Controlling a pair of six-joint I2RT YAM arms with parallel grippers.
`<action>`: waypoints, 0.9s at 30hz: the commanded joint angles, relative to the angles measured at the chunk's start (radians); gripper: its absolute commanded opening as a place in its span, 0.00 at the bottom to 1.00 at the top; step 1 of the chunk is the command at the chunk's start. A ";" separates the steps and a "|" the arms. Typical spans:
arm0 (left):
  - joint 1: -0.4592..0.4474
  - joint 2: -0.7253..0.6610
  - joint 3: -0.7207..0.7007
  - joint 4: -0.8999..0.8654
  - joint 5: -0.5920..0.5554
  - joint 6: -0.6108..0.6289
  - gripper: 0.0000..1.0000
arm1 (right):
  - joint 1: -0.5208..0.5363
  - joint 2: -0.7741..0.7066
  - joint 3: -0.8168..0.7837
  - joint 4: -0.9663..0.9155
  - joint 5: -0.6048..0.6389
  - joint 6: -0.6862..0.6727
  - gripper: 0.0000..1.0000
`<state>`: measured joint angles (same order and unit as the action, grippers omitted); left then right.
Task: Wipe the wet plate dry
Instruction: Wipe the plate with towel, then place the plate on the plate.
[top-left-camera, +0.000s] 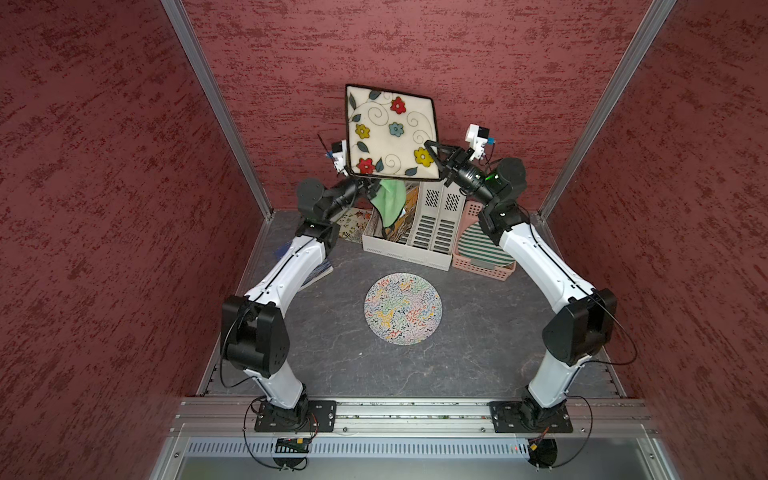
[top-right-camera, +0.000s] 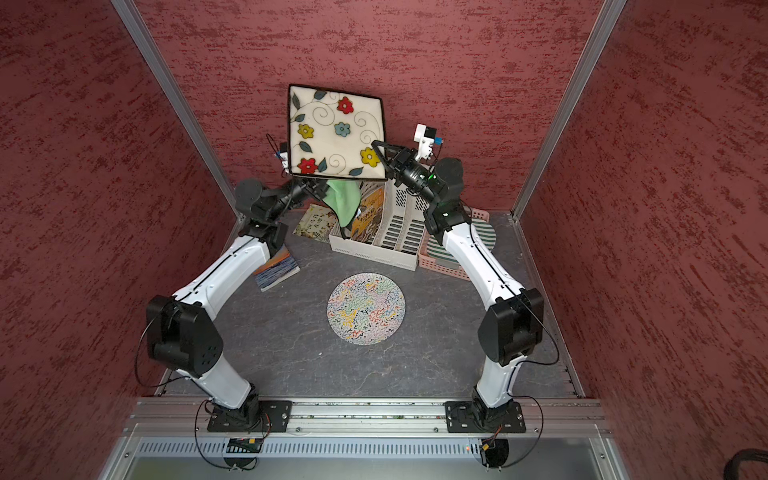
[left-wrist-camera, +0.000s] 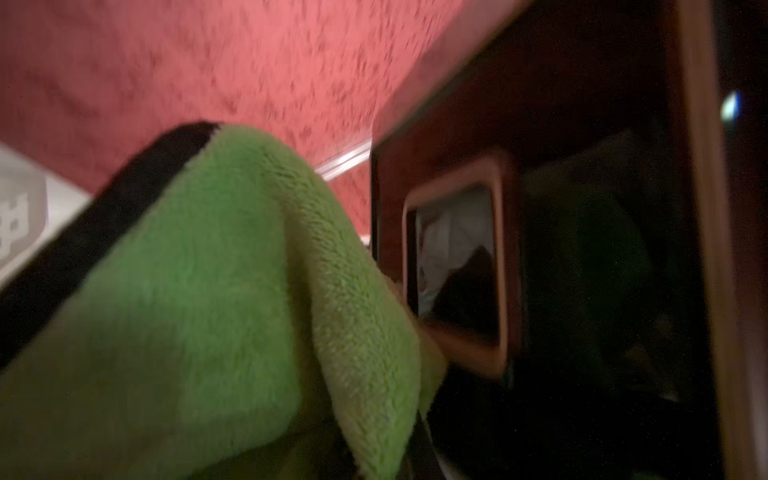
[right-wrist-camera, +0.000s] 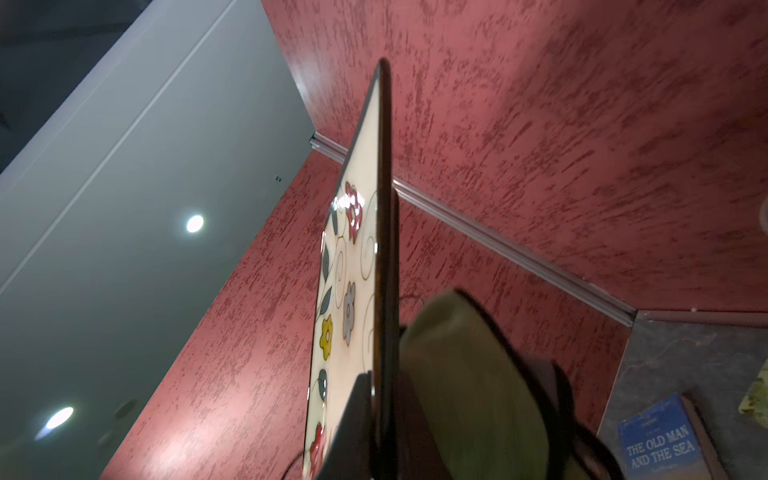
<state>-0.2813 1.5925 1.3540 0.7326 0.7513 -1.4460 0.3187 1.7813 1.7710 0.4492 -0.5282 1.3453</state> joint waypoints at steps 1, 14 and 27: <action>0.054 -0.199 -0.154 -0.031 0.050 0.135 0.00 | -0.079 -0.132 -0.060 0.001 0.088 -0.061 0.00; 0.232 -0.561 -0.001 -1.241 -0.291 1.011 0.00 | -0.010 -0.517 -0.654 -0.592 -0.251 -0.745 0.00; 0.241 -0.500 -0.026 -1.138 -0.208 0.956 0.00 | 0.117 -0.273 -0.750 -0.520 -0.122 -0.900 0.00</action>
<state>-0.0483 1.1217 1.3190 -0.4473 0.5220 -0.4923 0.4259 1.4986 0.9852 -0.2451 -0.6193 0.4747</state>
